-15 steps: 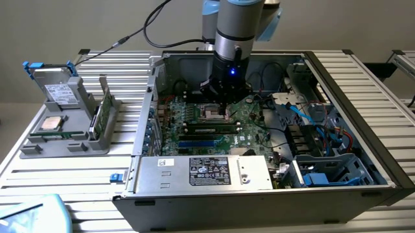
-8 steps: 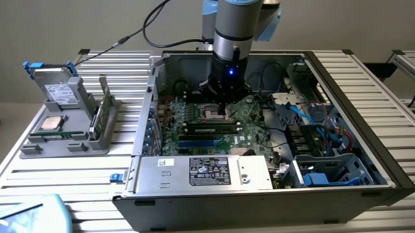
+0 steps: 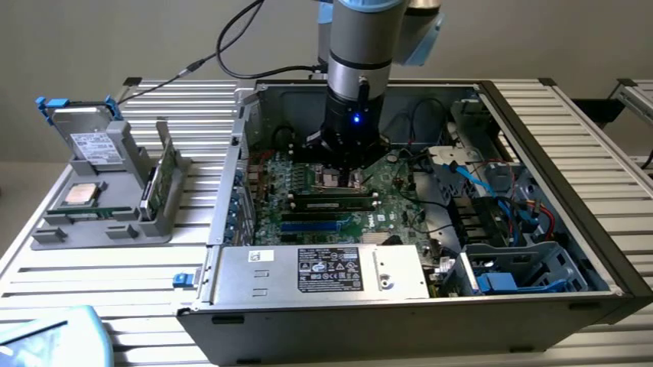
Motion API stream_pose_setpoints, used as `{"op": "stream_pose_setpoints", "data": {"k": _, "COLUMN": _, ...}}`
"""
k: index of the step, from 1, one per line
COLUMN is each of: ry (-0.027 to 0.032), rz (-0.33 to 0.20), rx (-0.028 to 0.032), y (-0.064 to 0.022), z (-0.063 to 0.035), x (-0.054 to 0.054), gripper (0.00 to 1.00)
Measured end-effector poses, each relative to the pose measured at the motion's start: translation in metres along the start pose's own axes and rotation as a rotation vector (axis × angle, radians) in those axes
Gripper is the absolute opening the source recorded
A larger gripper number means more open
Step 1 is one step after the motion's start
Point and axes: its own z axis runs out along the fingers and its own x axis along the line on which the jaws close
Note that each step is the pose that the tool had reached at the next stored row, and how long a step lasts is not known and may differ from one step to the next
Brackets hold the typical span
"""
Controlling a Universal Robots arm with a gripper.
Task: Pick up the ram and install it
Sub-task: 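Press down the ram until it locks into place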
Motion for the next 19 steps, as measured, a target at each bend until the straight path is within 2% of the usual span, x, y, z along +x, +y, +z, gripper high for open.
{"op": "stream_pose_setpoints", "data": {"k": 7, "ry": -0.006, "rz": 0.0, "rx": -0.0003, "y": -0.0154, "z": -0.0016, "x": 0.005, "gripper": 0.1}}
{"op": "stream_pose_setpoints", "data": {"k": 15, "ry": -0.0129, "rz": 0.0, "rx": -0.0006, "y": -0.0317, "z": -0.0032, "x": 0.015, "gripper": 0.1}}
{"op": "stream_pose_setpoints", "data": {"k": 16, "ry": -0.0136, "rz": 0.0, "rx": -0.0017, "y": -0.0333, "z": -0.0033, "x": 0.017, "gripper": 0.1}}
{"op": "stream_pose_setpoints", "data": {"k": 18, "ry": -0.0163, "rz": -0.001, "rx": -0.0092, "y": -0.0346, "z": -0.0032, "x": 0.019, "gripper": 0.1}}
{"op": "stream_pose_setpoints", "data": {"k": 19, "ry": -0.0168, "rz": -0.001, "rx": -0.0106, "y": -0.0346, "z": -0.0033, "x": 0.019, "gripper": 0.1}}
